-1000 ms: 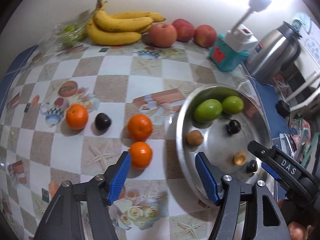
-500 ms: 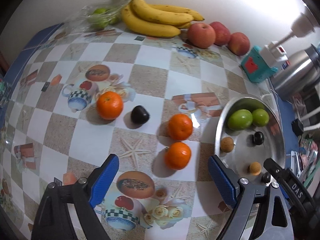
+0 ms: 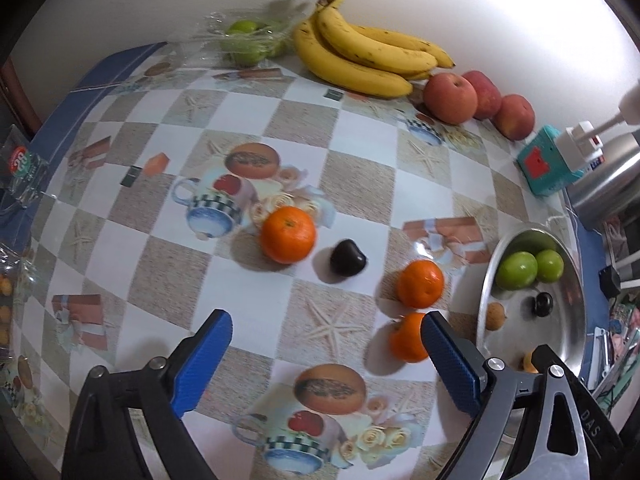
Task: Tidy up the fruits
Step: 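Withdraw both open tools from the steel bowl back over the table, then move the left tool to a mandarin orange while the right tool approaches another orange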
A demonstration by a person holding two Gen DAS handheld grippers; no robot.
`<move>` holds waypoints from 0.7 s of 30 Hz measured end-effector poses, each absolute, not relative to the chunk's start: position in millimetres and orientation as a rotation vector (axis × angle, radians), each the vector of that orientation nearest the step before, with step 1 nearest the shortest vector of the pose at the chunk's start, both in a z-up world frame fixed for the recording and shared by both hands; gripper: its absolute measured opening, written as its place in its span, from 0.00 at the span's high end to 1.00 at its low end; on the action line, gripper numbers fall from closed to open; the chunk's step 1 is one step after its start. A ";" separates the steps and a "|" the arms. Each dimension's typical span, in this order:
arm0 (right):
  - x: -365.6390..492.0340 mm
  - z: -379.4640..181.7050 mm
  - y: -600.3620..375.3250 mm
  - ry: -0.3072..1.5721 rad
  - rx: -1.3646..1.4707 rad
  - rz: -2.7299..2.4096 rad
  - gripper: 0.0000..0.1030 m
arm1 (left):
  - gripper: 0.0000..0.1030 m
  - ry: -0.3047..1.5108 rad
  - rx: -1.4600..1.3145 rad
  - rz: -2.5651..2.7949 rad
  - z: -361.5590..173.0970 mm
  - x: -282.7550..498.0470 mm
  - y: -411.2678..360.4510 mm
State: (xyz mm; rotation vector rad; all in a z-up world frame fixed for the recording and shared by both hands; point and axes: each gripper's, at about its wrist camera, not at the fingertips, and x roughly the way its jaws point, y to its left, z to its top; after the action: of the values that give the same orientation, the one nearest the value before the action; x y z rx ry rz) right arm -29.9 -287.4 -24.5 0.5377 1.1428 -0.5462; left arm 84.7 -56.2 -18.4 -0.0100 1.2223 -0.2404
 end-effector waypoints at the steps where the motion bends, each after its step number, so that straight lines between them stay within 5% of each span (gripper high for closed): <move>1: -28.6 -24.1 -284.3 1.143 0.535 -0.538 0.05 | 0.06 1.219 -0.009 -0.232 -18.0 86.7 -53.2; 21: 18.3 -15.0 -215.7 1.139 0.476 -0.375 0.05 | 0.05 1.152 -0.019 -0.156 -10.9 124.2 -9.2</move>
State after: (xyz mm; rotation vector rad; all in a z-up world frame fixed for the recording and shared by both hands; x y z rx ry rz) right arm 18.3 -215.7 -15.0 0.4761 1.1388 -0.3751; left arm 124.2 -9.2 -10.9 -0.0185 1.1520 -0.1563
